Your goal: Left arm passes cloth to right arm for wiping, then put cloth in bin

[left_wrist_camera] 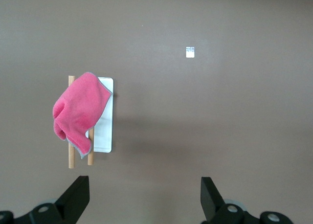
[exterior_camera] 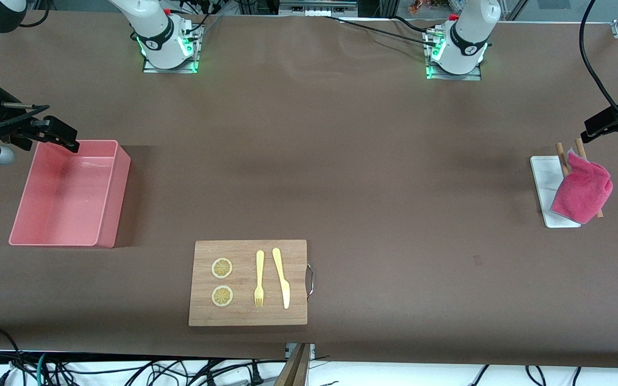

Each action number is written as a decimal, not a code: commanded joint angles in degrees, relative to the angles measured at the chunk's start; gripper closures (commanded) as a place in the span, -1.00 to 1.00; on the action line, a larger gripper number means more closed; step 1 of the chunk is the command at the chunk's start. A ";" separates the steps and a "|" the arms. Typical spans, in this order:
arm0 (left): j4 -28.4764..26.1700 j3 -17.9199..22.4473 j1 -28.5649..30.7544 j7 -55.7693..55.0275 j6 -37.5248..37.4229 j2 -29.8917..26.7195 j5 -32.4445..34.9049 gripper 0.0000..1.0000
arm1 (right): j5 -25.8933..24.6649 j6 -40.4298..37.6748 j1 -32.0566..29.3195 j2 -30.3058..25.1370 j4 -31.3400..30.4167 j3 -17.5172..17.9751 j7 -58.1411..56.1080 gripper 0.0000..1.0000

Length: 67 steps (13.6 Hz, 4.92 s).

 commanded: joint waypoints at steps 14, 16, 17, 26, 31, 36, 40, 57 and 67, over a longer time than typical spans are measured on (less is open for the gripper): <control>1.29 1.05 0.86 2.58 -0.81 2.57 0.98 -1.00 | -0.28 -1.35 0.19 0.72 1.92 0.06 -0.85 -1.00; 0.33 1.31 2.26 2.06 -0.98 5.11 2.90 -1.00 | -0.28 -1.35 0.10 0.72 1.92 0.06 -0.85 -1.00; -0.11 1.22 3.58 2.58 -0.89 7.21 5.09 -1.00 | -0.28 -1.35 0.10 0.72 1.84 0.06 -0.67 -1.00; 0.15 1.31 6.92 4.43 -1.33 12.94 5.82 -1.00 | -0.45 -0.56 0.19 0.72 1.92 0.06 -0.23 -1.00; 0.15 1.31 8.60 7.14 -1.07 16.71 9.14 -1.00 | -0.37 -0.56 0.10 0.72 1.92 0.06 -0.32 -1.00; -0.02 1.22 14.30 16.36 3.22 23.04 10.13 -1.00 | -0.37 -0.65 0.10 0.72 1.92 0.06 -0.49 -1.00; -0.11 1.13 17.38 20.60 4.47 26.39 9.69 -1.00 | -0.37 -0.56 -0.07 0.72 1.92 -0.03 -0.50 -1.00; 2.26 0.35 18.62 24.65 7.99 29.21 4.59 1.00 | 0.33 -0.38 0.19 1.86 1.75 0.14 -0.49 -1.00; 19.30 -9.94 3.27 6.67 -10.29 26.75 -2.34 1.00 | 0.51 -1.17 3.70 6.52 0.96 0.50 0.29 -1.00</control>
